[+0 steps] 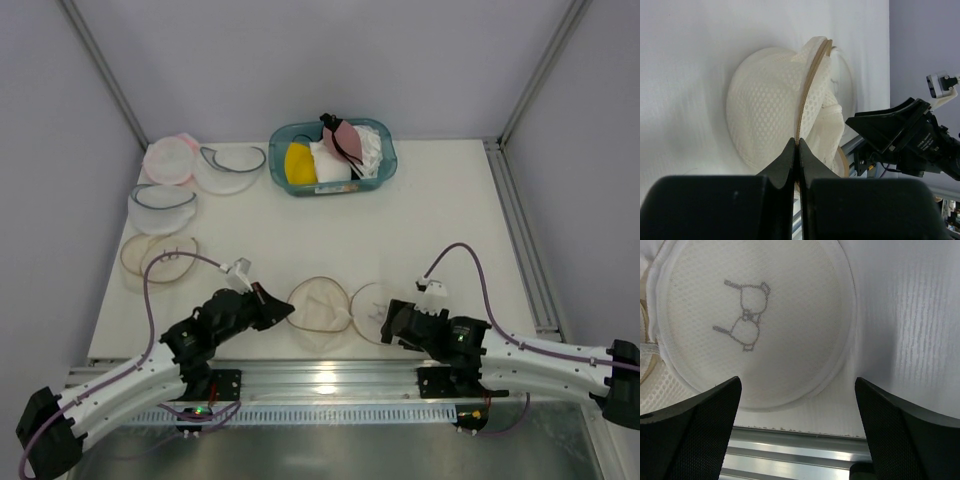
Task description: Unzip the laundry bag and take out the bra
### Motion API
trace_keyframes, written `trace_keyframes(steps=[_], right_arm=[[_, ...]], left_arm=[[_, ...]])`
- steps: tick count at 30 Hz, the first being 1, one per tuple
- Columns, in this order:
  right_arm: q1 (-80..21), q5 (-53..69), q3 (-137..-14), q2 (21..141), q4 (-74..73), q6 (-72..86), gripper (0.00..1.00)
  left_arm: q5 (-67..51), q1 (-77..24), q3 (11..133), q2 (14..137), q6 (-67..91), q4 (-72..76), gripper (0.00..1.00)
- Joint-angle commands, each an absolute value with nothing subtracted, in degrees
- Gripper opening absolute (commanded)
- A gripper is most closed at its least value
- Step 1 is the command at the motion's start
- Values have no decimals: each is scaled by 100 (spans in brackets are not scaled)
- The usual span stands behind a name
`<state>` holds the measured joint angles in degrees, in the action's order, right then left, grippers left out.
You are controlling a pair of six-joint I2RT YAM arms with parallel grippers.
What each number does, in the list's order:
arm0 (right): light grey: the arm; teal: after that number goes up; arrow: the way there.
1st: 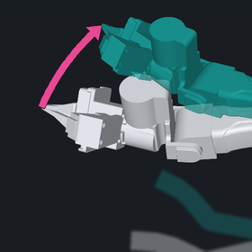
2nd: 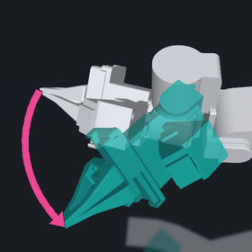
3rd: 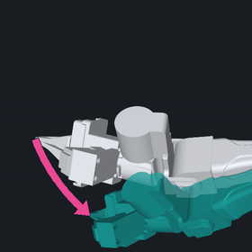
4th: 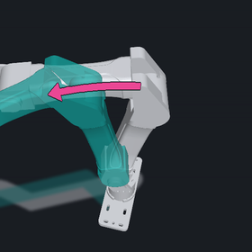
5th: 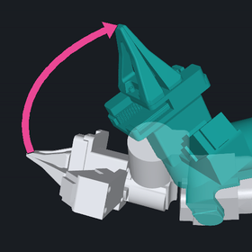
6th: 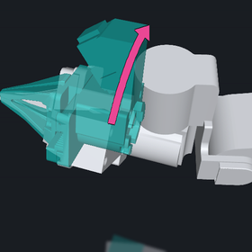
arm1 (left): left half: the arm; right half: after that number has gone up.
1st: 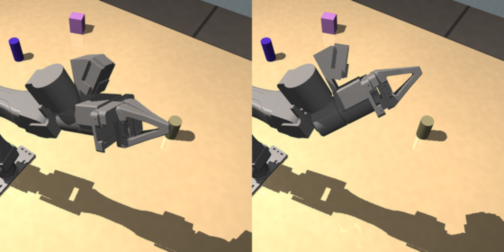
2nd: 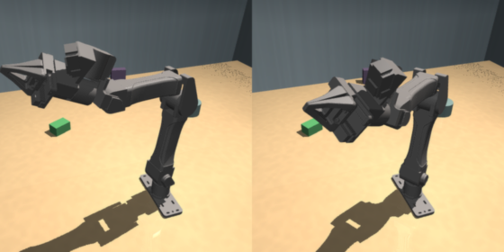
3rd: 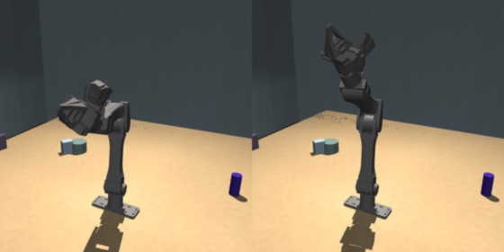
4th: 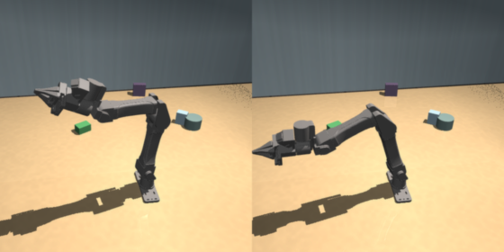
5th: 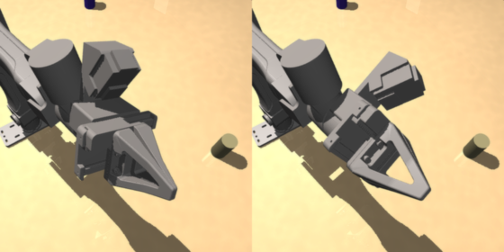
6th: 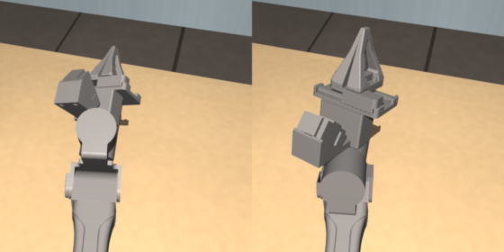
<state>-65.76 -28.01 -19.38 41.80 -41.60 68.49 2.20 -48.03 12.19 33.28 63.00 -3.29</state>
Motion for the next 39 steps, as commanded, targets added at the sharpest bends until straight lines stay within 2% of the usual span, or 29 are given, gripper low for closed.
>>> trace_keyframes(steps=[1, 4, 5, 6, 8, 9, 11, 12, 13, 15, 20, 26, 31, 39], right_arm=[[-6645, -3155, -1767, 4271, -3701, 7242, 97], [-6653, -3155, -1548, 4333, -3437, 7277, 79], [-6653, -3164, -1512, 4342, -3376, 7269, 68], [-6653, -3181, -1486, 4333, -3314, 7277, 64], [-6653, -3234, -1485, 4333, -3296, 7321, 61], [-6645, -3304, -1511, 4333, -3313, 7304, 53], [-6653, -3313, -1529, 4342, -3314, 7269, 44], [-6653, -3296, -1529, 4324, -3287, 7216, 23], [-6653, -3313, -1547, 4307, -3313, 7190, 15], [-6645, -3357, -1643, 4219, -3462, 7093, 6], [-6662, -3770, -2065, 3499, -3770, 6645, 4], [-6653, -4174, -2899, 2988, -3639, 5205, 4], [-6662, -4525, -3996, 3558, -3893, 4063, 4], [-6653, -6159, -5378, 4516, -5448, 4201, 4]], left_arm=[[422, -4808, 1037, 3199, 6319, -351, 0], [431, -4808, 958, 3164, 6372, -290, 0], [413, -4808, 941, 3155, 6363, -264, 0], [404, -4808, 940, 3164, 6363, -238, 0], [396, -4808, 940, 3199, 6363, -185, 0], [396, -4808, 940, 3225, 6363, -158, 0], [378, -4808, 940, 3339, 6346, -88, 0], [369, -4808, 940, 3383, 6337, -62, 0], [369, -4808, 940, 3436, 6328, -35, 0], [352, -4808, 949, 3612, 6311, 130, 0], [281, -4808, 1028, 3928, 6284, 386, 0], [299, -4808, 1361, 4280, 6196, 527, 0], [264, -4808, 1836, 4911, 6091, 808, 0], [35, -4808, 2829, 6107, 5898, 1344, 4]])
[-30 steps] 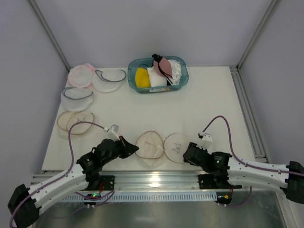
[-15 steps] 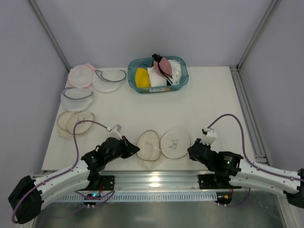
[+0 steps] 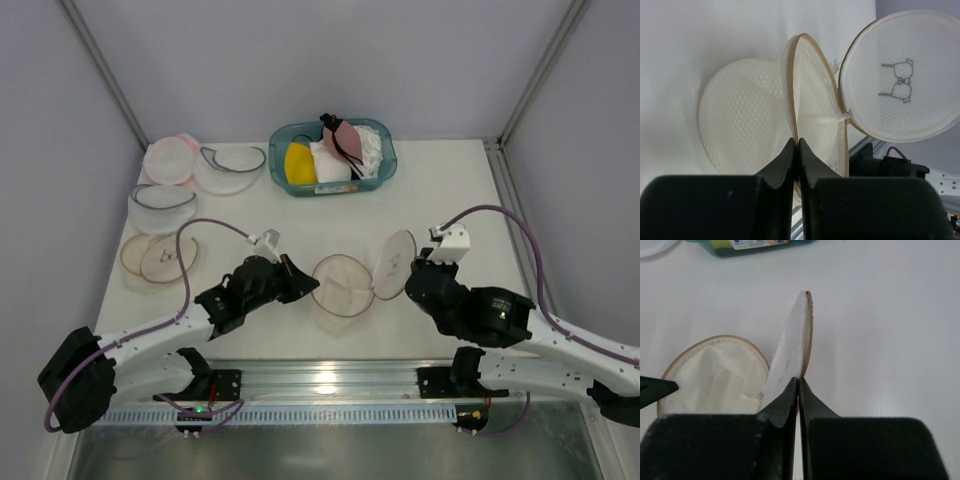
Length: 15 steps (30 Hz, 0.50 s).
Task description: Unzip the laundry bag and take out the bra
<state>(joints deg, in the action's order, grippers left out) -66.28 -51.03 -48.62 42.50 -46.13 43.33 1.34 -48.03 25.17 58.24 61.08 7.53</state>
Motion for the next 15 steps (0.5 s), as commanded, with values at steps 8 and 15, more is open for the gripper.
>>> trace_keyframes(steps=[8, 15], right_arm=[[-6662, -6188, -5942, 5597, -5002, 2419, 4], [-6662, -5722, -5836, 6186, -4009, 968, 4]], left_arm=[[-412, -4816, 3384, 7443, 6002, 2565, 46], [-344, -4808, 3367, 7884, 6407, 3103, 95]])
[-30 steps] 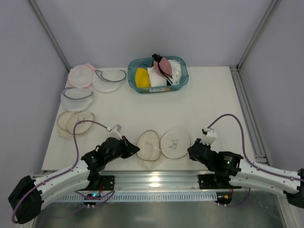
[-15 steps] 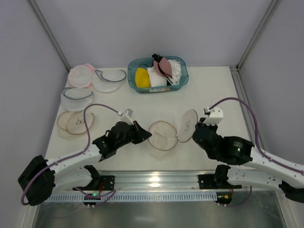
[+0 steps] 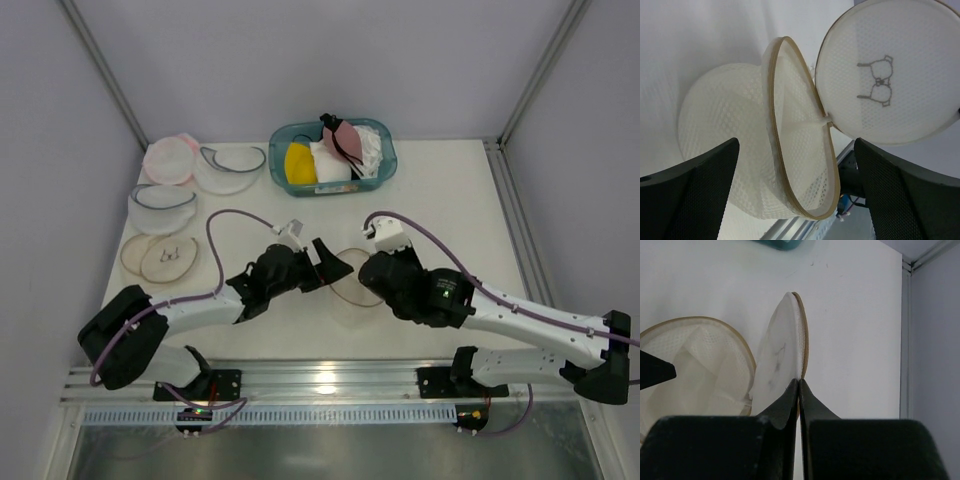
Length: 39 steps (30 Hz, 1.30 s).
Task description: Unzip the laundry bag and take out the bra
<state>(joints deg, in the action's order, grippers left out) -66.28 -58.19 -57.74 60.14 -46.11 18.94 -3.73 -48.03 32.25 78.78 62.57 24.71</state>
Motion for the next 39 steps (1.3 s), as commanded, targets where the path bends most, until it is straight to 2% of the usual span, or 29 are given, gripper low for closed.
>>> trace_keyframes(steps=[1, 5, 10, 20, 22, 23, 24, 25, 26, 27, 29, 34, 39], right_arm=[[-6662, -5678, -5792, 6240, -3938, 723, 4], [-6680, -5354, -5476, 6249, -3114, 71, 4], [-6706, -5055, -5458, 6328, -2883, -175, 4], [-6838, -3192, -5097, 6845, -1670, -835, 5], [-6969, -3077, -5133, 6987, -1652, -782, 14], [-7005, -2989, -5133, 7048, -1609, -765, 15], [-7048, -2745, -5115, 7092, -1556, -739, 25], [-7110, -2638, -5080, 7093, -1530, -616, 43], [-7136, -2550, -5063, 7084, -1477, -520, 76], [-7154, -2366, -5028, 6980, -1442, -449, 99], [-7163, -2381, -4852, 6786, -1345, -116, 99], [-7163, -3688, -4369, 5690, -1511, 869, 99], [-7163, -4218, -3982, 4862, -2029, 2202, 99]], left_arm=[[-247, -4808, 3331, 7814, 6425, 3094, 99], [350, -4808, 3094, 7314, 6565, 2735, 99], [1229, -4808, 2804, 6391, 6776, 1909, 100], [1389, -4816, 2488, 5739, 6978, 1371, 99], [1415, -4816, 2435, 5704, 7048, 1362, 99], [1415, -4816, 2408, 5687, 7049, 1362, 100], [1424, -4816, 2373, 5678, 7058, 1362, 99], [1433, -4816, 2356, 5652, 7066, 1345, 99], [1433, -4816, 2347, 5634, 7075, 1336, 99], [1424, -4816, 2329, 5616, 7066, 1327, 100], [1424, -4816, 2320, 5573, 7075, 1275, 99], [1319, -4816, 2268, 5476, 6988, 1344, 100], [625, -4816, 2329, 5791, 6698, 1792, 99]])
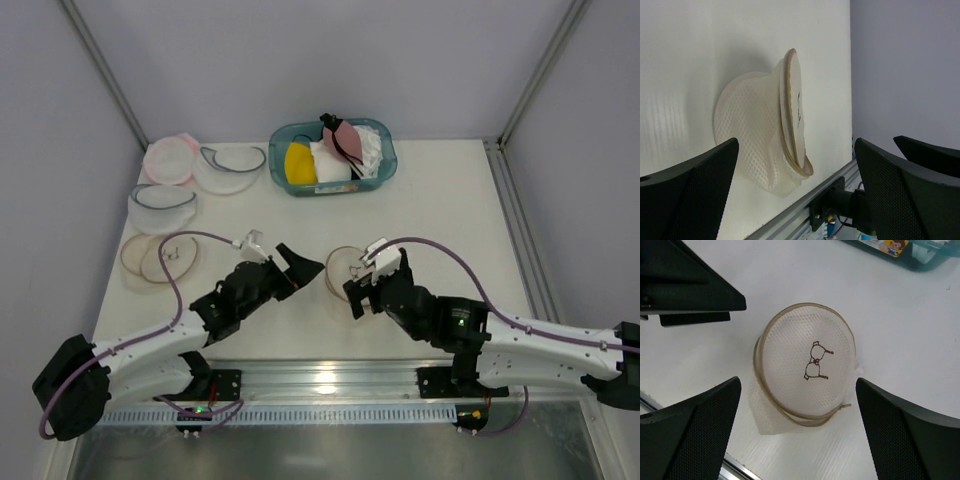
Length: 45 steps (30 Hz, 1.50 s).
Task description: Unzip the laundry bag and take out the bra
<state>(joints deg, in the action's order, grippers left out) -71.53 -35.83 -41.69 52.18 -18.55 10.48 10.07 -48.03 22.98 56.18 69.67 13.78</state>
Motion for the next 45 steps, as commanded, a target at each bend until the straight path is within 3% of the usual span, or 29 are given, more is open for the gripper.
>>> trace_keyframes(steps=[1, 7, 13, 27, 31, 37, 45], right_arm=[[-7154, -4297, -3781, 4721, -2082, 2389, 99], [-6673, -4291, -2980, 3973, -2380, 3558, 100], [-5346, -2919, -2383, 4368, -1971, 4086, 99], [-4351, -2356, -2013, 5598, -334, 3841, 98], [-4315, -2285, -2048, 5660, -273, 3858, 95], [-4289, -2303, -1828, 4906, -237, 3823, 90], [-4289, -1996, -1643, 3648, -649, 3674, 90]], left_arm=[[537, -4816, 2320, 5870, 6662, 2019, 100], [88, -4816, 2601, 6521, 6416, 1847, 100], [-140, -4816, 2856, 7083, 6354, 1547, 99], [-282, -4852, 3102, 7550, 5994, 1608, 98], [-281, -4852, 3138, 7646, 5950, 1617, 92], [-316, -4852, 3217, 7769, 5906, 1661, 80], [-387, -4860, 3252, 7928, 5968, 1845, 78]])
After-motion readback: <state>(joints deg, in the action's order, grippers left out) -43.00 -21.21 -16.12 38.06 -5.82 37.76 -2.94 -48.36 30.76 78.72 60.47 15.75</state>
